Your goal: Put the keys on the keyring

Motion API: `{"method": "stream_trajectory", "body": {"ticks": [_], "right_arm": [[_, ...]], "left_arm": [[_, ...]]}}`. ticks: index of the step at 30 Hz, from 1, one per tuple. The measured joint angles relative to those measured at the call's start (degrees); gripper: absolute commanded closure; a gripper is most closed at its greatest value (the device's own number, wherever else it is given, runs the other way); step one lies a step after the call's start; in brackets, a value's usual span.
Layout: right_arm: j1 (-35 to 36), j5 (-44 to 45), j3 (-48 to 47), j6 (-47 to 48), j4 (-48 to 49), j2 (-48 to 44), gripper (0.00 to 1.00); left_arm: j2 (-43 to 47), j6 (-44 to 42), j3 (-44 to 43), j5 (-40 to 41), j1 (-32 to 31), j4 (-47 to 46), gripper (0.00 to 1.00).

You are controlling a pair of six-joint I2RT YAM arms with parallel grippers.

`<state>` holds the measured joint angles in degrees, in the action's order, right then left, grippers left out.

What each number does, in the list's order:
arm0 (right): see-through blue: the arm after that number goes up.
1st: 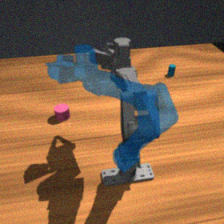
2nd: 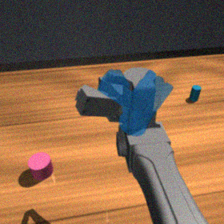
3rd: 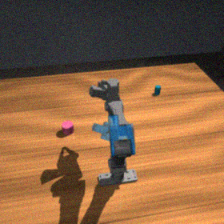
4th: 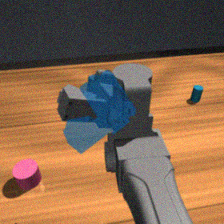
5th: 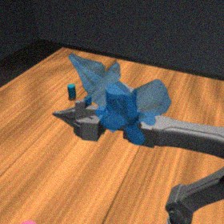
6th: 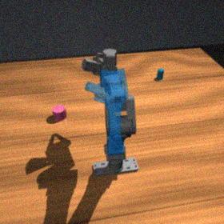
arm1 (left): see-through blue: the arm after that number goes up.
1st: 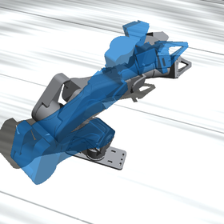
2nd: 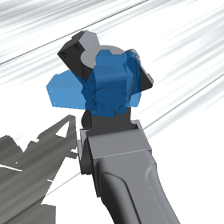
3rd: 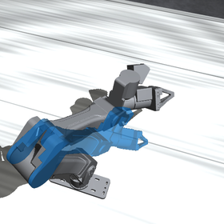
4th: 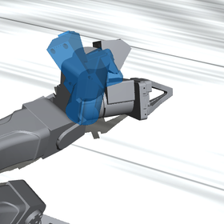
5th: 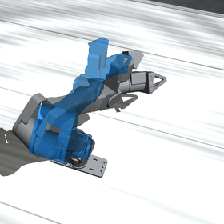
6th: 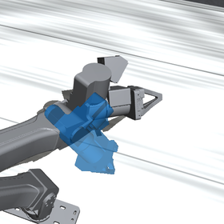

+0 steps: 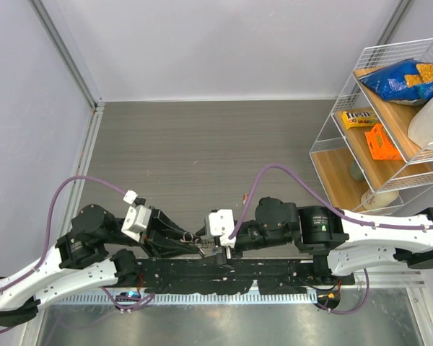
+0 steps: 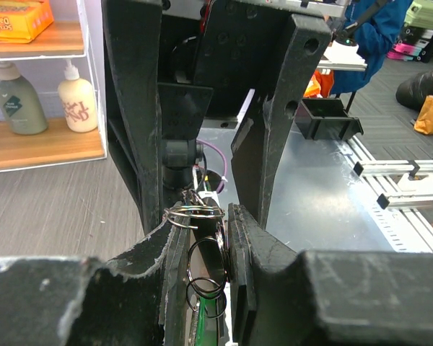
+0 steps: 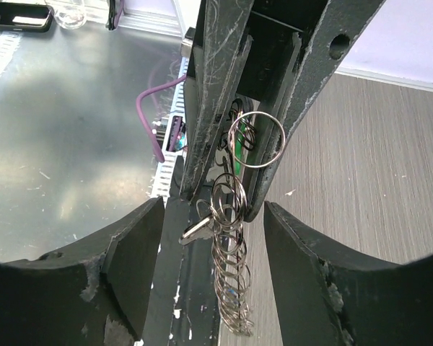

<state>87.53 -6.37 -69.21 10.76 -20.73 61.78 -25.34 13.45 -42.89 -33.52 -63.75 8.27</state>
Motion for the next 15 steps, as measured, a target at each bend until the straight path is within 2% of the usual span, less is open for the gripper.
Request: {"method": "stream_trajectory", "body": {"ticks": [5,8,15], "right_arm": [[0.0,0.0,0.3,-0.7,2.4,0.6,0.46],[0.0,0.5,0.7,-1.5,4.4,0.6,0.57],[0.0,1.0,2.8,-2.8,7.0,-0.3,0.76]], "left_arm": [[0.0,0.7,0.2,0.0,0.0,-1.7,1.0],[0.0,1.4,0.5,-0.1,0.0,-3.1,1.0],[0.8,3.0,2.2,0.3,0.0,-5.5,1.0]]}}
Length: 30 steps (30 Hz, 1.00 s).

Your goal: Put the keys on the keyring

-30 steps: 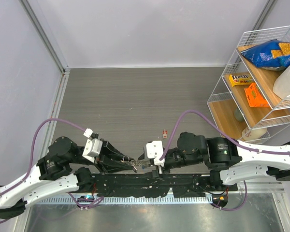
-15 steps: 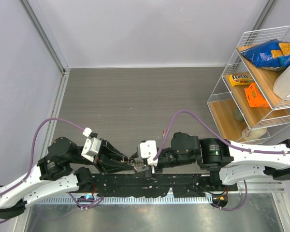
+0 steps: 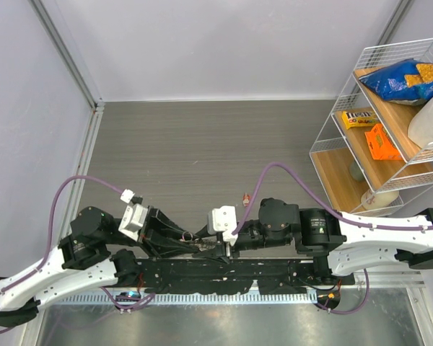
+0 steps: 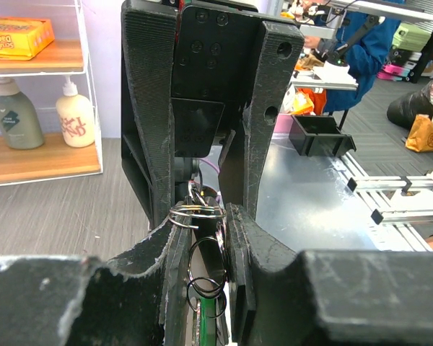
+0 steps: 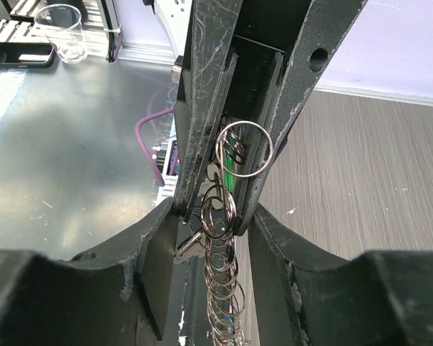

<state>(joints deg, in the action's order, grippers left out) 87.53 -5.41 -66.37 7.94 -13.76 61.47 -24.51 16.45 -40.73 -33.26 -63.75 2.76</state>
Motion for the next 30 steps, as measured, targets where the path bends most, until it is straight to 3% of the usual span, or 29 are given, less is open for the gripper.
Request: {"method": "stream_trajectory", "body": {"ticks": [6,18,21,30], "right_arm": [[0.0,0.0,1.6,-0.8,2.2,-0.7,0.94],[0.0,0.0,3.4,-1.0,5.7,-1.7,0.94],[0.0,-0.1,3.7,-1.0,6.2,-1.9,0.61],[-0.2,-0.2,4.5,-1.0,7.0,-2.6,0.51]], "left_arm": [[0.4,1.2,0.9,0.5,0.0,-1.3,1.0],[1.5,1.9,1.6,2.1,0.0,-3.4,1.0],[1.5,2.4,1.7,2.2,0.0,-3.8,1.0],[0.9,2.8,1.7,2.2,0.0,-4.8,1.0]]}}
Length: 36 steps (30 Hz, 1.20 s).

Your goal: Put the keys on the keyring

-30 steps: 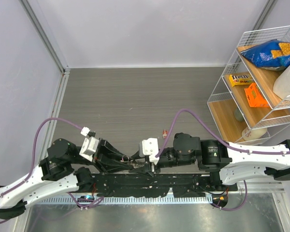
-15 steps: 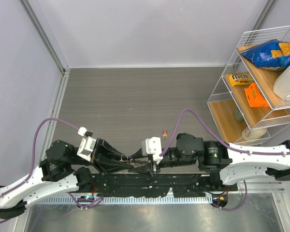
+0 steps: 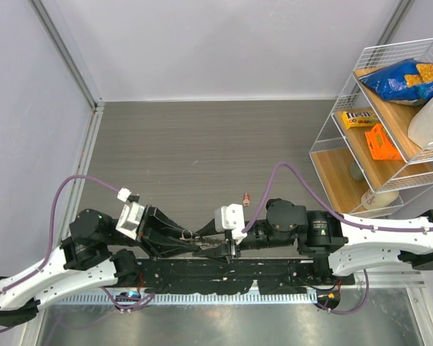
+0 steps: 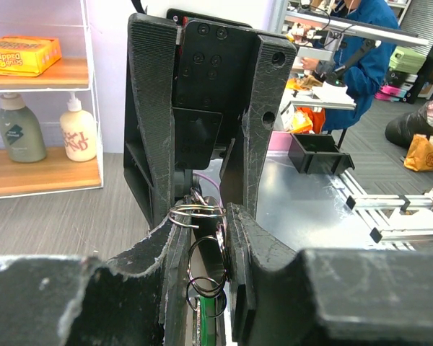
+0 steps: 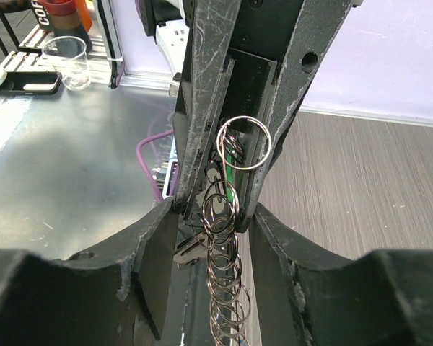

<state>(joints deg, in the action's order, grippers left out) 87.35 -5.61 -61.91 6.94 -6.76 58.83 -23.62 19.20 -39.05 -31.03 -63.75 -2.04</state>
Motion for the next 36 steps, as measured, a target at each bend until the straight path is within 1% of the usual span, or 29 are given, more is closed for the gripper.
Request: {"method": "stream_trajectory", "body": {"ticks": [2,5,9,16,36], "right_arm": [[0.0,-0.1,0.1,0.0,0.1,-0.1,0.49],[0.0,-0.4,0.3,0.0,0.0,-0.2,0.44],[0.0,-1.6,0.9,0.0,-1.0,-0.3,0.44],[0.0,-1.8,0.9,0.0,-1.2,-0.3,0.44],[0.0,0.7,0.4,0.0,0.2,0.7,0.52]], "left_arm": [[-0.1,0.0,0.0,0.0,0.0,-0.1,1.0],[-0.1,0.2,0.0,0.0,0.0,-0.6,1.0],[0.0,0.2,0.0,0.6,0.0,-1.9,1.0],[0.1,0.2,0.0,0.6,0.0,-2.2,1.0],[0.1,1.4,0.0,0.4,0.0,-3.8,1.0]]}}
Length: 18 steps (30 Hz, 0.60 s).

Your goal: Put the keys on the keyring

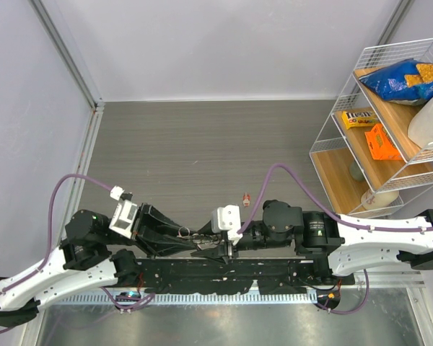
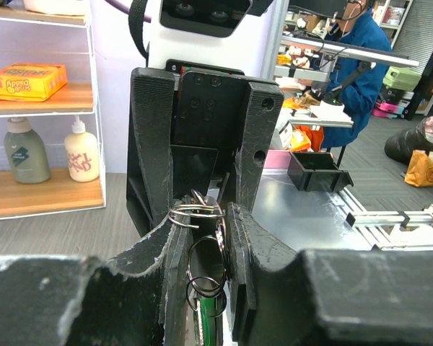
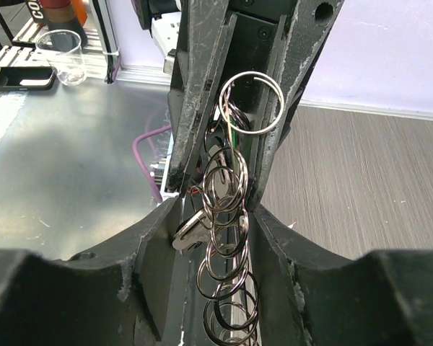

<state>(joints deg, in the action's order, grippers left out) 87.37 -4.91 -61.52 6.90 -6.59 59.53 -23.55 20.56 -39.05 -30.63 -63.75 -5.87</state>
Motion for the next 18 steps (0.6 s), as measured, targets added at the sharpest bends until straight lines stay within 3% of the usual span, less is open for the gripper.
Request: {"method": "stream_trajectory", "body": {"ticks": [7,14,18], "right_arm": [[0.0,0.1,-1.0,0.0,0.7,0.7,0.58],[0.0,0.6,-1.6,0.0,0.9,0.9,0.94],[0.1,0.0,-1.7,0.3,0.9,0.9,0.94]], "left_arm": [[0.0,0.1,0.3,-0.1,0.0,-0.9,1.0],[0.0,0.5,0.5,-1.4,0.0,-1.9,1.0],[0.1,0.9,0.5,-1.6,-0.1,-2.4,1.0]]}}
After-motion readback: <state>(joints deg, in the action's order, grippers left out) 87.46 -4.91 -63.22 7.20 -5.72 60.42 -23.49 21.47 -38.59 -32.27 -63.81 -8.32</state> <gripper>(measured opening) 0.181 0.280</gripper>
